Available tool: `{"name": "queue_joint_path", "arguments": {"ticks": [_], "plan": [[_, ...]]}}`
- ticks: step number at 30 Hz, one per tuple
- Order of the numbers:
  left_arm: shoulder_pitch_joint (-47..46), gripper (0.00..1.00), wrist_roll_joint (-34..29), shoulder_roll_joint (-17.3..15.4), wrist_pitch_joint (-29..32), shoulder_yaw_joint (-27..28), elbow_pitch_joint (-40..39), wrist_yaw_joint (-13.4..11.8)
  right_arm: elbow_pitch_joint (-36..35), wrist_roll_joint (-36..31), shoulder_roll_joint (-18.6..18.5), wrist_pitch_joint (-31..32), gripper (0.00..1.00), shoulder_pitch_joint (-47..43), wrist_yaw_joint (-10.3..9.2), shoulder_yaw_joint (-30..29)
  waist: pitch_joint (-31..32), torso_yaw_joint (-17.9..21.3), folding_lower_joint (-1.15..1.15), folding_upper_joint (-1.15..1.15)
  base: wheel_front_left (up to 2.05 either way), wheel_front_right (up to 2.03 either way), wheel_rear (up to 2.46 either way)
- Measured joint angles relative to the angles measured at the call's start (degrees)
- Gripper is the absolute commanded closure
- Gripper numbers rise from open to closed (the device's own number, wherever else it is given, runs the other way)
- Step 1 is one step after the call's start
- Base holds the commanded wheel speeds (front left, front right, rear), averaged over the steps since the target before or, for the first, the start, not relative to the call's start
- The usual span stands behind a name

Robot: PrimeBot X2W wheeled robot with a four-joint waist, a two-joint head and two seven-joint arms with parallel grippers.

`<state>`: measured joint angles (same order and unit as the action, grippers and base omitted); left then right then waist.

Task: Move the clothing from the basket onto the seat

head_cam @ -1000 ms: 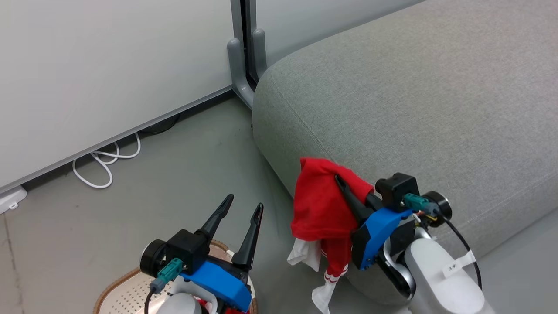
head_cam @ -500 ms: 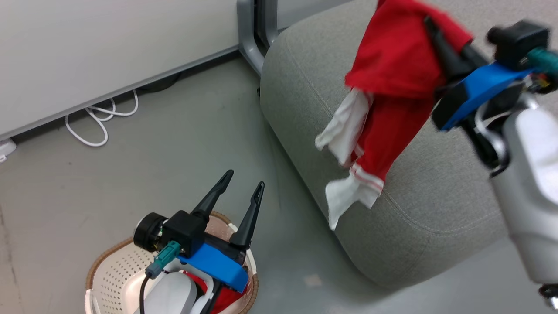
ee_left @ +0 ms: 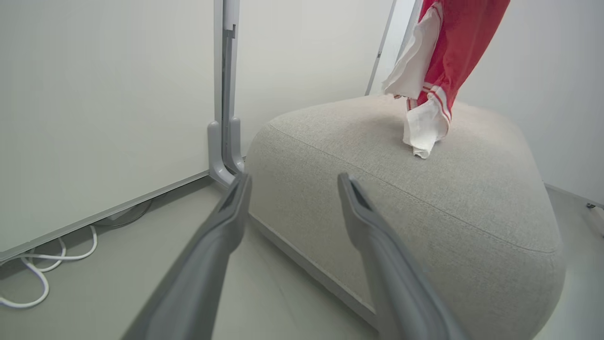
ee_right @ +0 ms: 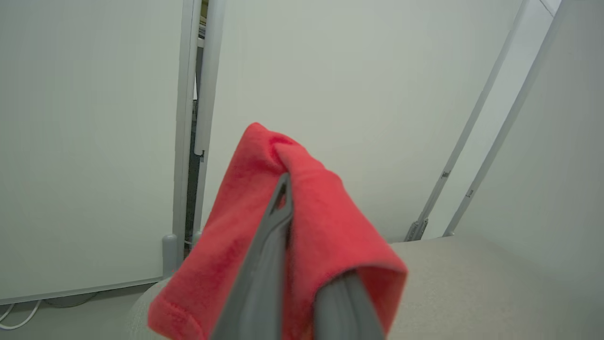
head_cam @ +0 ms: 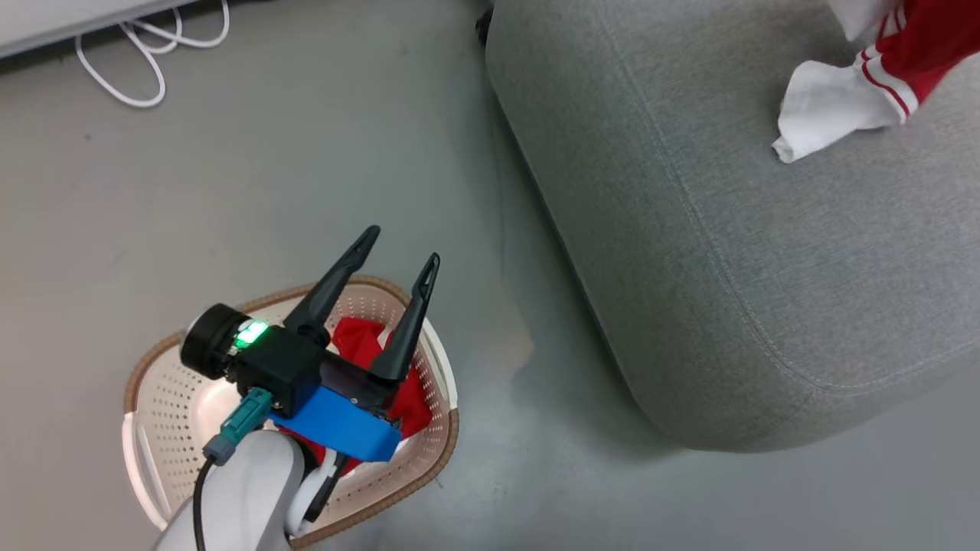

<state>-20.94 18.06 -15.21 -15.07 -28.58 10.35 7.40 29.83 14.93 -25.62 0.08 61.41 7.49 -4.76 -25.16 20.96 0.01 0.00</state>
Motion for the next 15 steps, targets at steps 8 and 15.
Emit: {"name": "queue_joint_path", "arguments": {"ticks": [8, 15], "plan": [[-0.49, 0.0, -1.02, -2.83, 0.0, 1.0, -3.18, 0.0, 11.23, -2.75, 2.36, -5.37, 1.0, -5.01, 0.01, -6.92, -6.59, -1.26, 0.0, 0.0, 0.0, 0.0, 0.0], [-1.54, 0.0, -1.59, -4.1, 0.1, 0.56, -3.55, 0.0, 19.4, -5.66, 4.44, -9.84, 1.0, -6.99, 0.01, -11.51, -9.65, -2.32, 0.0, 0.0, 0.0, 0.0, 0.0]]}}
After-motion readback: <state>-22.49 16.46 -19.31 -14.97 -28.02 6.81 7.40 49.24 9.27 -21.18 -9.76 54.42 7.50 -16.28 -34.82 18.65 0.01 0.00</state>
